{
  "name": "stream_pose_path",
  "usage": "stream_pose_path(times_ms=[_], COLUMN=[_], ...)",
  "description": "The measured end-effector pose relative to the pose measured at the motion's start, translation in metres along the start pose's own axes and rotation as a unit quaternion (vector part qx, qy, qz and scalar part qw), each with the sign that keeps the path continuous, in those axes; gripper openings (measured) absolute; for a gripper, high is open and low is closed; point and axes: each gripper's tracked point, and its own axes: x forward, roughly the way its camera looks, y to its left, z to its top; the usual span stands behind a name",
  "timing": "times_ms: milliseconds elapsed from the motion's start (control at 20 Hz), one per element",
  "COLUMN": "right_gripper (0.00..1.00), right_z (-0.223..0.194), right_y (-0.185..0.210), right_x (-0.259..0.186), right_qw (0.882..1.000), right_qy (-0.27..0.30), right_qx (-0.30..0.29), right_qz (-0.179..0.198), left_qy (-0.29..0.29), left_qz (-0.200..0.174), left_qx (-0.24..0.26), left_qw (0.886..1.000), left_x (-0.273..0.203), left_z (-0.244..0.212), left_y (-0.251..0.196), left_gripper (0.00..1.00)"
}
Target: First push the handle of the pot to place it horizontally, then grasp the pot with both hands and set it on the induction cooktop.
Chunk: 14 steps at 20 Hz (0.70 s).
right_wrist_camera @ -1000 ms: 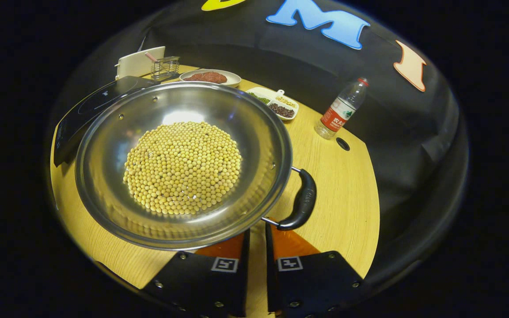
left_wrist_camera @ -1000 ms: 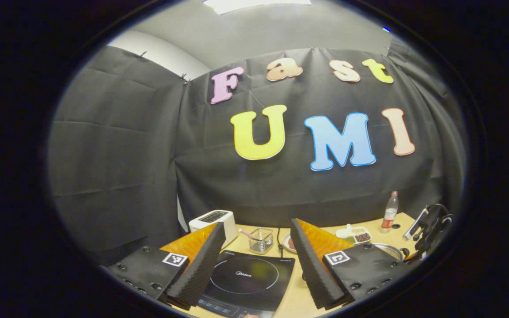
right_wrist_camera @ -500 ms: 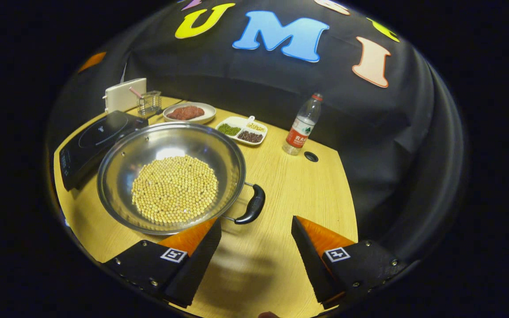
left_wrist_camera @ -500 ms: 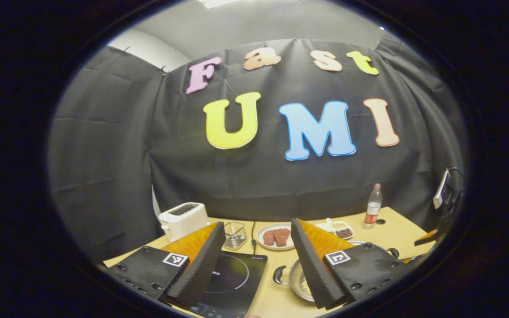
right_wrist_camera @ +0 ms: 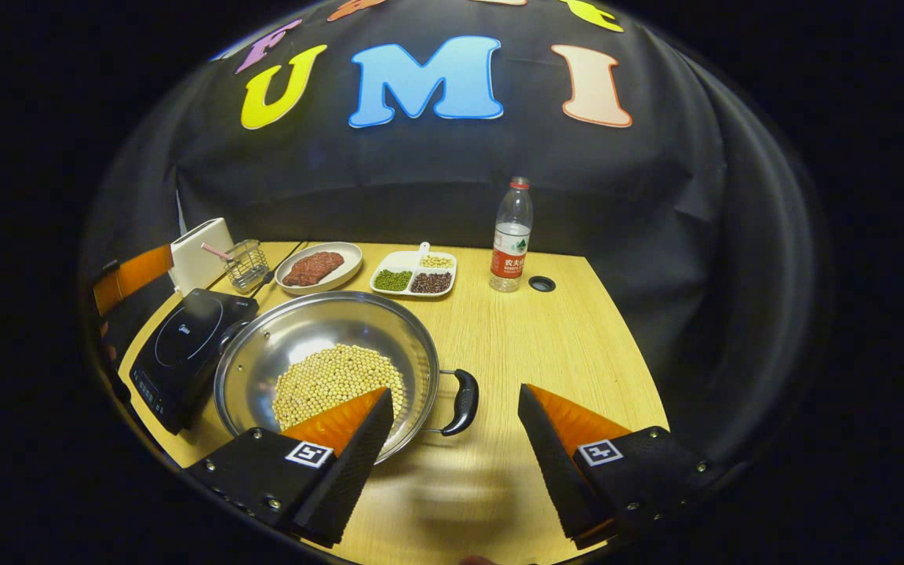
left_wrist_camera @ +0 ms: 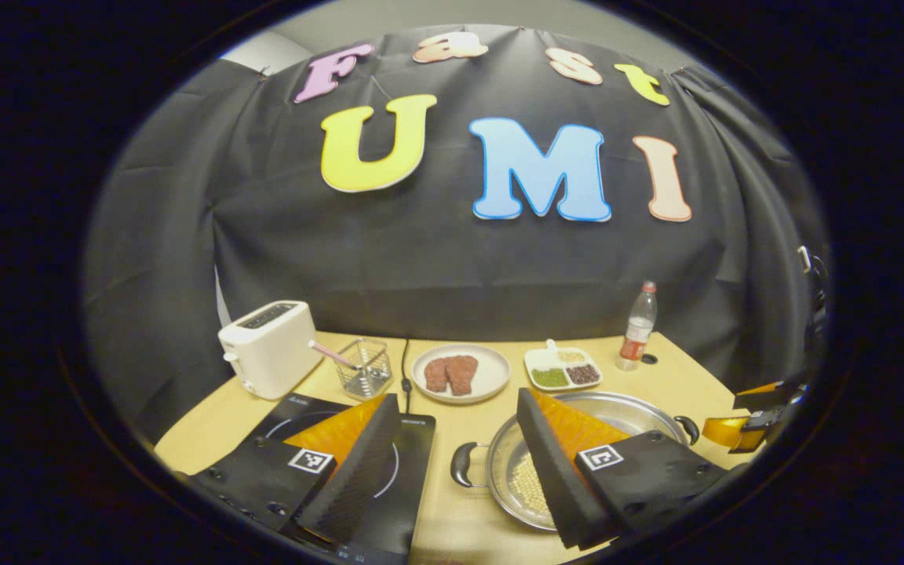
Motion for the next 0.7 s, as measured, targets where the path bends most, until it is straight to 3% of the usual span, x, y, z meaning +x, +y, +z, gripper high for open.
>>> stream_pose_path(times_ms=[100,300,700], right_gripper=[0.98,0.98,0.98], right_z=[0.002,0.002,-0.009], right_y=[0.007,0.014,0.023], right_x=[0.004,0.014,0.042], right_qw=[1.000,0.999,0.997], right_qy=[0.000,0.008,0.042], right_qx=[0.018,0.040,0.063], right_qz=[-0.001,-0.008,-0.019], left_qy=[0.023,0.076,0.165], left_qz=[-0.022,-0.061,-0.090], left_qx=[0.004,0.001,-0.005], left_qw=[0.999,0.995,0.982], left_x=[0.016,0.043,0.080], left_z=[-0.015,-0.048,-0.105], left_y=[-0.004,-0.013,-0.015], left_gripper=[0.94,0.98,0.95])
